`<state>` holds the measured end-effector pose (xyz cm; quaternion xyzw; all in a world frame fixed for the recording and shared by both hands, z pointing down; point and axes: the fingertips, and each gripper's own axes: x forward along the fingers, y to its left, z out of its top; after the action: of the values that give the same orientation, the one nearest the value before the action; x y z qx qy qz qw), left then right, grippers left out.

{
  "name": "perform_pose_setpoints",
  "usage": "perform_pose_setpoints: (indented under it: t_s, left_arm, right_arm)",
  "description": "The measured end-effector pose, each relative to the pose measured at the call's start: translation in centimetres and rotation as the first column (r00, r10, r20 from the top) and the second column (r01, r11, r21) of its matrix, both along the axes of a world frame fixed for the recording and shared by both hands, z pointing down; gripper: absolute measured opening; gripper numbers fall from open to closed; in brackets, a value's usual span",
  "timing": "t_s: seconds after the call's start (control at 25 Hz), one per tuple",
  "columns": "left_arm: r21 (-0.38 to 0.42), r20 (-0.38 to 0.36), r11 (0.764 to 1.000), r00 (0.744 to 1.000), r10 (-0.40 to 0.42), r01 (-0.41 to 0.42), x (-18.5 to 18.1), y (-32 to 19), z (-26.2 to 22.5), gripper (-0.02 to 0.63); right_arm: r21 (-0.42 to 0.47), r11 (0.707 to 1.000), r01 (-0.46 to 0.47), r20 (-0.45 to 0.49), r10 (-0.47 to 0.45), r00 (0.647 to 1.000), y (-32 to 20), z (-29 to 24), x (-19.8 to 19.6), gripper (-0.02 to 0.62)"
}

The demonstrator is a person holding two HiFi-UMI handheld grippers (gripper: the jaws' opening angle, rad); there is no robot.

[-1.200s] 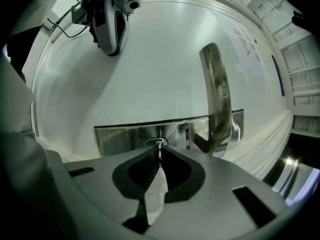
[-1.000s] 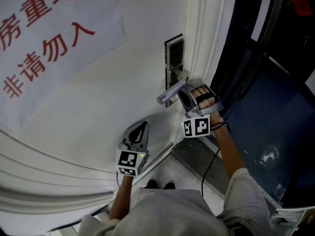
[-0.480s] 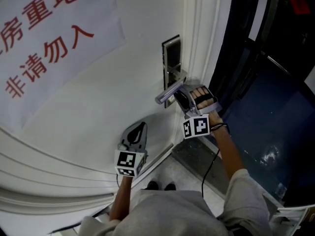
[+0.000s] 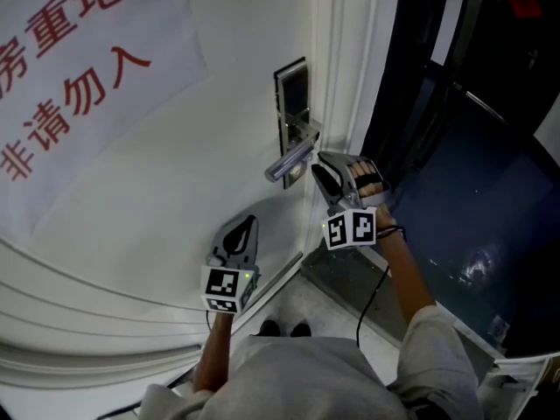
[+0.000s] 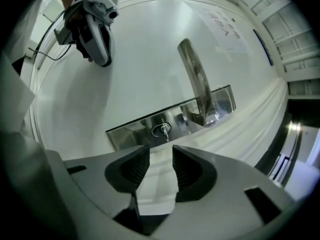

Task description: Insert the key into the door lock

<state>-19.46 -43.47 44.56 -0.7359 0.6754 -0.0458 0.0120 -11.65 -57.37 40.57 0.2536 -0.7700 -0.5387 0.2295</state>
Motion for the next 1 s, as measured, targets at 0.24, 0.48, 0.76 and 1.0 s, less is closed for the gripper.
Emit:
perform_pose_setpoints:
  t_s: [0.24,0.48,0.76,1.0]
  left_arm:
    - [-0.003,-0.002,1.0,1.0,0.02,-0.02,0.6,-0.5,0.1,0.017]
    - [-0.003,0.001,1.0,1.0,0.027,-0.027,0.6,-0.6,0.0,0.017]
    - [-0.001,-0.007,0.999,0.999,0.042,-0.042,0.8,-0.8,0.0,0.017]
    - [-0.009,-0.017,0.997,0.997,0.081,-0.081,2.0,-1.3,0.4,0.017]
  right_arm:
    - [-0.214,0.976,-0.023,0.185,0.064,0.981,-0.3,-0.3,2.4,0.067]
    - [-0.294,0.956,-0.001,0.259,0.081,0.962,-0.2,-0.6,2.6,0.023]
    - [-0.473,0.88,0.04,0.435,0.194,0.879,-0.6,-1.1,5.4,0.022]
    - [-0.567,0.823,0.003,0.492,0.336,0.803,0.2,0.8,10.0,0.021]
